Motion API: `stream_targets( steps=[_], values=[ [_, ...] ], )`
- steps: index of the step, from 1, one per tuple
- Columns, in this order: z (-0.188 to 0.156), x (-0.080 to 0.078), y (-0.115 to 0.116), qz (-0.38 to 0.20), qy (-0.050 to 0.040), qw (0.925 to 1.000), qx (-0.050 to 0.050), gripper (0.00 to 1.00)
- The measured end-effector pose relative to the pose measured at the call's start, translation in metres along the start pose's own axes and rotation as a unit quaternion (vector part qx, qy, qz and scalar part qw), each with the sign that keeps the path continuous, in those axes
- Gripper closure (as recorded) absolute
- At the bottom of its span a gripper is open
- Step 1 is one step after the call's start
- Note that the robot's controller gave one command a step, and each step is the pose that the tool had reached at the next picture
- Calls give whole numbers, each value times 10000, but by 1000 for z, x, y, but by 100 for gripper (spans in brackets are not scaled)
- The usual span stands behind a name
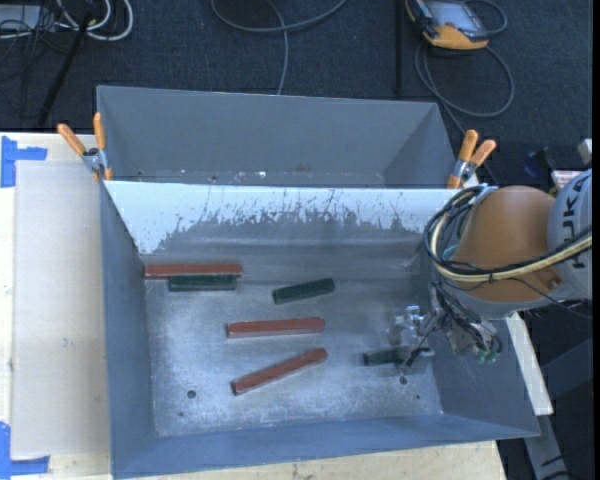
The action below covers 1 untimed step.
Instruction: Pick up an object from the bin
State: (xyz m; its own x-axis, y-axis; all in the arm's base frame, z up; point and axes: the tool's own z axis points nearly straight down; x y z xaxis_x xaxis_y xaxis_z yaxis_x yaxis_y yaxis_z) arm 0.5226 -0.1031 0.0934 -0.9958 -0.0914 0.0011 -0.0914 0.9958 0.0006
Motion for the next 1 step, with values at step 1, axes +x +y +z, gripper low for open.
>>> stream_targets(
  steps=[1],
  values=[
    [-11,1,1,-1,21,10000,-6,100]
  ],
)
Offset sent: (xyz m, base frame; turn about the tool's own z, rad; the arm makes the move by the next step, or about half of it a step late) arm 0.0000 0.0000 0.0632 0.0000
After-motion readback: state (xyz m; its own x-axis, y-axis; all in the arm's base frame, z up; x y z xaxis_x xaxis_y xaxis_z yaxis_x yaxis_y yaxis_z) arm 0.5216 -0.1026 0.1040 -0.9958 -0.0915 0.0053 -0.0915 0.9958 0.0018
